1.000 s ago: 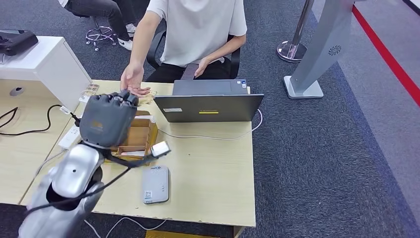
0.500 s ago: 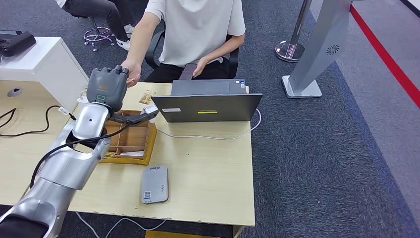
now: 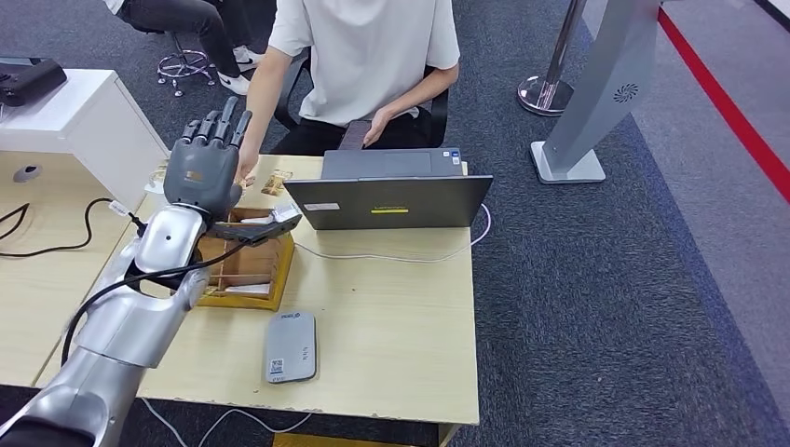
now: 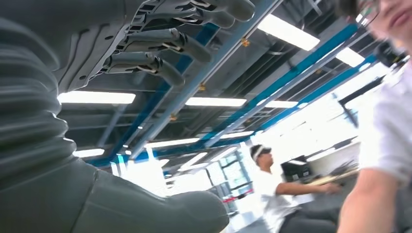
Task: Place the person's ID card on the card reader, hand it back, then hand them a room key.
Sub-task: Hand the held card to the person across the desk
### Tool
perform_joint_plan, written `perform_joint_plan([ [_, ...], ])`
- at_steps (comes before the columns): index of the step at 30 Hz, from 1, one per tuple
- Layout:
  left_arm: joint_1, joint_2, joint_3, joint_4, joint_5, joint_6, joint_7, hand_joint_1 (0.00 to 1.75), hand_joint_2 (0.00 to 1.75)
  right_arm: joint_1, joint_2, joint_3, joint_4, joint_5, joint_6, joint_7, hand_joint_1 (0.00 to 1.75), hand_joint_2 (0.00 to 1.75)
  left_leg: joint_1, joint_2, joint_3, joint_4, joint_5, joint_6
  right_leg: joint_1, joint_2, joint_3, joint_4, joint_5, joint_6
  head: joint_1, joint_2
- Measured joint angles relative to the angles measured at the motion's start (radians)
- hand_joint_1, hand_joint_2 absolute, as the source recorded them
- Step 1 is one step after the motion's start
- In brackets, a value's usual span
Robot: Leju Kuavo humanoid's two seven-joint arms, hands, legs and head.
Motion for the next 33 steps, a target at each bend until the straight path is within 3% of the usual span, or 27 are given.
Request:
perform_joint_plan([
  [4, 0.120, -0.024, 0.287, -0.162, 0.180, 0.003, -0.239, 0.00, 1.75, 0.006, 0.000, -0.016, 0.000, -0.002, -0.010, -0.006, 0.00, 1.75, 0.000, 0.007, -0.002, 0.000, -0.001, -0.001, 0.000, 0.007, -0.004, 0.001, 0.000, 0.000, 0.001, 0.000],
  [7, 0.162, -0.024, 0.563, -0.243, 0.474, -0.087, -0.353, 0.00, 1.75, 0.013, 0.000, -0.033, 0.000, -0.002, -0.014, -0.009, 0.00, 1.75, 0.001, 0.009, -0.004, -0.001, -0.001, -0.002, 0.000, 0.010, -0.006, 0.002, 0.000, -0.001, 0.001, 0.000],
  [10, 0.202, 0.035, 0.899, -0.253, 0.826, -0.245, -0.441, 0.00, 1.75, 0.016, 0.001, -0.051, 0.000, 0.000, -0.020, -0.007, 0.00, 1.75, 0.001, 0.019, 0.000, -0.003, -0.005, -0.006, 0.000, 0.020, -0.007, 0.004, -0.001, -0.004, 0.001, 0.000],
  [12, 0.223, 0.094, 1.114, -0.214, 0.965, -0.300, -0.497, 0.00, 1.75, 0.021, 0.002, -0.061, -0.001, 0.003, -0.025, -0.007, 0.00, 1.75, 0.001, 0.022, 0.001, -0.003, -0.006, -0.008, 0.001, 0.024, -0.009, 0.005, -0.002, -0.006, -0.004, 0.000],
  [15, 0.267, 0.199, 1.352, -0.067, 1.185, -0.266, -0.535, 0.00, 1.75, 0.025, 0.002, -0.065, -0.002, 0.010, -0.030, -0.011, 0.00, 1.75, 0.002, 0.021, 0.002, -0.004, -0.007, -0.009, 0.001, 0.023, -0.009, 0.005, -0.005, -0.008, -0.005, 0.000],
  [18, 0.326, 0.296, 1.516, 0.108, 1.432, -0.186, -0.523, 0.00, 1.75, 0.028, 0.002, -0.063, -0.004, 0.012, -0.033, -0.015, 0.00, 1.75, 0.002, 0.018, 0.001, -0.005, -0.008, -0.010, 0.001, 0.019, -0.008, 0.006, -0.007, -0.010, -0.008, 0.000],
  [21, 0.420, 0.325, 1.657, 0.225, 1.676, -0.102, -0.437, 0.00, 1.75, 0.031, 0.002, -0.052, -0.006, 0.012, -0.040, -0.020, 0.00, 1.75, 0.001, 0.016, 0.003, -0.005, -0.010, -0.009, 0.001, 0.017, -0.006, 0.004, -0.010, -0.010, -0.007, 0.000],
  [22, 0.454, 0.303, 1.699, 0.242, 1.751, -0.068, -0.410, 0.00, 1.31, 0.033, 0.002, -0.049, -0.007, 0.012, -0.042, -0.021, 0.00, 1.75, 0.000, 0.016, 0.005, -0.005, -0.010, -0.008, 0.000, 0.017, -0.005, 0.004, -0.011, -0.008, -0.008, 0.000],
  [25, 0.532, 0.165, 1.780, 0.261, 1.893, 0.020, -0.373, 0.00, 0.00, 0.040, 0.004, -0.045, -0.010, 0.008, -0.041, -0.033, 0.00, 0.44, -0.002, 0.010, 0.006, -0.005, -0.012, -0.005, -0.002, 0.012, -0.001, 0.001, -0.014, -0.003, -0.010, 0.000],
  [26, 0.549, 0.112, 1.795, 0.267, 1.908, 0.046, -0.367, 0.00, 0.00, 0.041, 0.004, -0.045, -0.011, 0.002, -0.038, -0.048, 0.00, 0.00, -0.002, 0.007, 0.007, -0.005, -0.012, -0.004, -0.002, 0.009, 0.001, 0.000, -0.015, -0.002, -0.008, 0.000],
  [29, 0.571, -0.040, 1.832, 0.318, 1.900, 0.141, -0.363, 0.00, 0.00, 0.041, 0.007, -0.046, -0.014, -0.022, -0.020, -0.115, 0.00, 0.00, -0.003, 0.003, 0.007, -0.005, -0.012, 0.000, -0.003, 0.004, 0.006, -0.003, -0.014, 0.000, -0.005, 0.000],
  [31, 0.573, -0.121, 1.846, 0.394, 1.881, 0.168, -0.414, 0.00, 0.00, 0.041, 0.011, -0.051, -0.017, -0.024, -0.013, -0.137, 0.00, 0.00, -0.004, 0.002, 0.008, -0.004, -0.012, 0.003, -0.004, 0.003, 0.007, -0.003, -0.013, 0.002, -0.005, 0.000],
  [33, 0.574, -0.173, 1.854, 0.476, 1.873, 0.166, -0.468, 0.00, 0.87, 0.041, 0.015, -0.056, -0.021, -0.021, -0.011, -0.142, 0.00, 0.00, -0.003, 0.001, 0.007, -0.003, -0.012, 0.004, -0.003, 0.002, 0.008, -0.004, -0.012, 0.003, -0.003, 0.000],
])
